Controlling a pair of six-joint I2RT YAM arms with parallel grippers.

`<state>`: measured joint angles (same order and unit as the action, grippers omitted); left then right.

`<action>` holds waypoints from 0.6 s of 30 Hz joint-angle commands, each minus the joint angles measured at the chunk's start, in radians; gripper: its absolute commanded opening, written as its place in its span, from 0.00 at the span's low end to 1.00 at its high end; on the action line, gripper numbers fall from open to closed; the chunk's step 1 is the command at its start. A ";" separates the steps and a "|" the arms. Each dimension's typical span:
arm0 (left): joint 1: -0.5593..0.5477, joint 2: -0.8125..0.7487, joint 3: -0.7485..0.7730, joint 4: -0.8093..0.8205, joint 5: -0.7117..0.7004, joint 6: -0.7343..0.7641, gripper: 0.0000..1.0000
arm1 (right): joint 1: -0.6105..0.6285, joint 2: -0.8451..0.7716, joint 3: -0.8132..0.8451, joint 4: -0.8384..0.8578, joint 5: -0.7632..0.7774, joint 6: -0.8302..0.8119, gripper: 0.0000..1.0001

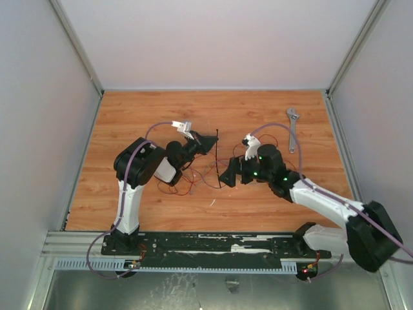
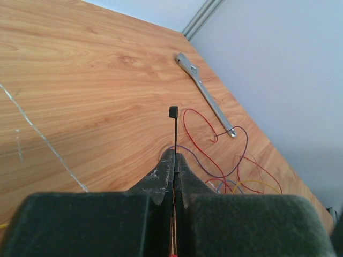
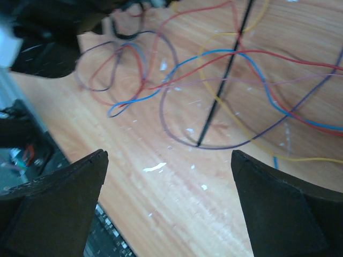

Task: Zip-tie the wires
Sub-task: Adjust the cable at the center of the board.

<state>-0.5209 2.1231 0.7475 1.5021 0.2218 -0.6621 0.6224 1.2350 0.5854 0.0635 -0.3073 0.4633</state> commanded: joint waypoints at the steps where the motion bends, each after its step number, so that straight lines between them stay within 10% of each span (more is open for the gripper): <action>1: -0.007 -0.035 0.011 0.004 -0.025 0.015 0.00 | 0.021 -0.141 -0.039 -0.096 -0.127 0.009 0.99; 18: -0.016 -0.053 -0.010 0.013 -0.024 0.016 0.00 | 0.191 0.089 -0.067 0.103 -0.156 0.056 0.99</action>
<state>-0.5259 2.1036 0.7464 1.4773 0.2028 -0.6605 0.7799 1.2762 0.4889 0.0830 -0.4458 0.5205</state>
